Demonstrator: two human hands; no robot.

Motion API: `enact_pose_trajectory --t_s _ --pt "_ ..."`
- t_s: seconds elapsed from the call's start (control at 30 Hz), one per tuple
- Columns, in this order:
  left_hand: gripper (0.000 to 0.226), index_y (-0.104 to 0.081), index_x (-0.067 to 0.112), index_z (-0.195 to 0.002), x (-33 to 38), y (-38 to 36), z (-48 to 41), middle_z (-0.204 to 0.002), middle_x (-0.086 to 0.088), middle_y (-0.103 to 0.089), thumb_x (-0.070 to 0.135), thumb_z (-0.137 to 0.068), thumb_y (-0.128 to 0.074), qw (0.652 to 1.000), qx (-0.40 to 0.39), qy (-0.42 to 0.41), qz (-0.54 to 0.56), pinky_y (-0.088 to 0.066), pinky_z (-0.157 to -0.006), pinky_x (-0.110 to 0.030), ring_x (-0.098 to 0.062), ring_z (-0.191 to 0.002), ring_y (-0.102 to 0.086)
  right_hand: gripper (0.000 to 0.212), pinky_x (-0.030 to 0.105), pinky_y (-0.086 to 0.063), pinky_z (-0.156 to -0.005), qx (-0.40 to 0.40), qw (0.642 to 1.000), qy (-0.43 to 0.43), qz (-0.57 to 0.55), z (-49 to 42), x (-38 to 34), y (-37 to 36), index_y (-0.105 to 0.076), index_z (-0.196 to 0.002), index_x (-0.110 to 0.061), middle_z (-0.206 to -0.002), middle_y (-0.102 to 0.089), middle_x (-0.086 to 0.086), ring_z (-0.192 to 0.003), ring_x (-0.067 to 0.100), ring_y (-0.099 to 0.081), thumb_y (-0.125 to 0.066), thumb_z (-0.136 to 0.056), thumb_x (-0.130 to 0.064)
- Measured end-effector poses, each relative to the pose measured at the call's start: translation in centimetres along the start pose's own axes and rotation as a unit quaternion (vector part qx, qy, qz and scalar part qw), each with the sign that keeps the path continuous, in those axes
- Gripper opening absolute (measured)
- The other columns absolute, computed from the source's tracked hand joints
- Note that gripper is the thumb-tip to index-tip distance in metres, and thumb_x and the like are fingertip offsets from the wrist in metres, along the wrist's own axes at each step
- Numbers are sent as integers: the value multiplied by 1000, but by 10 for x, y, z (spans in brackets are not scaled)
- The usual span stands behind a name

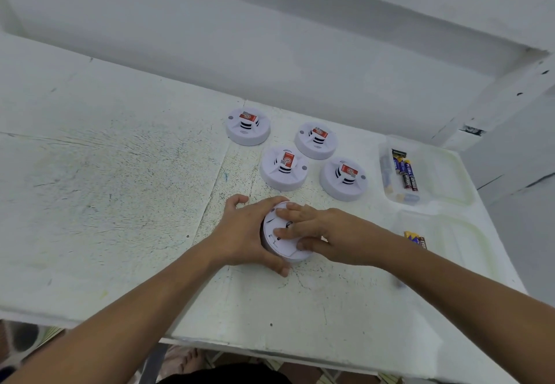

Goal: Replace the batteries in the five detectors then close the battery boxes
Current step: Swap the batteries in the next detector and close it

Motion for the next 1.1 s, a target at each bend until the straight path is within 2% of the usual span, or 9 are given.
enact_pose_trajectory --t_s 0.13,0.27,0.43,0.53,0.63,0.73,0.8,0.9,1.1 --pt "112 -33 43 -134 -2 0 -2 -111 41 -47 79 -34 -68 1000 -4 -7 -2 -3 -105 -23 24 -106 -37 37 21 -24 -112 29 1000 6 6 1 2 -8 -54 -133 -27 -153 -26 -11 -143 1 -12 -51 -97 -18" --pt "107 -30 48 -131 -3 -4 -2 -109 43 -46 81 -36 -69 1000 7 -11 -16 -2 -105 -21 24 -101 -42 37 17 -17 -114 45 999 -1 -9 1 1 -12 -55 -133 -26 -153 -27 -8 -141 -2 -10 -50 -98 -17" --pt "106 -27 46 -131 -4 -7 0 -109 40 -50 83 -39 -66 999 21 -16 -17 -2 -106 -21 23 -99 -44 37 29 -21 -118 58 998 -16 -22 1 1 -17 -54 -133 -28 -151 -21 -15 -144 3 -12 -48 -98 -17" --pt "105 -31 43 -131 -4 -9 0 -102 43 -47 82 -40 -66 999 32 -17 -18 -2 -106 -20 23 -97 -45 38 25 -14 -119 70 997 -23 -36 0 -1 -20 -54 -133 -26 -145 -17 -19 -142 1 -11 -47 -99 -13" --pt "105 -32 42 -131 -4 -10 1 -102 45 -42 83 -41 -66 998 49 -18 -19 -2 -106 -18 23 -97 -43 38 21 -11 -118 87 995 -30 -44 0 -1 -23 -55 -132 -24 -150 -25 -11 -142 2 -14 -48 -98 -11" --pt "97 -26 49 -124 0 -9 4 -100 47 -40 82 -42 -64 998 55 -20 -17 -2 -104 -16 23 -95 -42 38 19 -10 -117 100 993 -43 -50 1 -1 -28 -56 -132 -23 -151 -28 -7 -142 1 -13 -47 -97 -11" --pt "94 -25 51 -122 2 -8 4 -100 47 -40 82 -42 -63 998 54 -21 -15 -4 -105 -19 17 -96 -46 37 16 -7 -116 103 992 -47 -52 1 -3 -30 -56 -132 -22 -152 -29 -7 -141 0 -12 -47 -98 -10" --pt "100 -34 45 -128 -1 -6 3 -107 45 -42 84 -40 -63 999 41 -22 -14 -10 -109 -27 14 -101 -48 37 11 -2 -114 105 991 -53 -60 2 -8 -28 -55 -132 -22 -153 -28 -6 -140 -2 -10 -46 -98 -10" --pt "108 -38 39 -132 -2 -5 5 -108 40 -47 83 -37 -66 999 32 -9 2 -10 -111 -28 20 -103 -45 43 17 -5 -117 163 979 -73 -99 11 -12 -41 -52 -135 -24 -152 -27 -9 -144 2 -13 -46 -96 -4"
Point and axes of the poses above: each hand's wrist, its own z-axis away from the middle knuckle, its own y-axis out of the back of the hand, x = y × z, the point moved 1 cm from there along -z, towards the middle knuckle
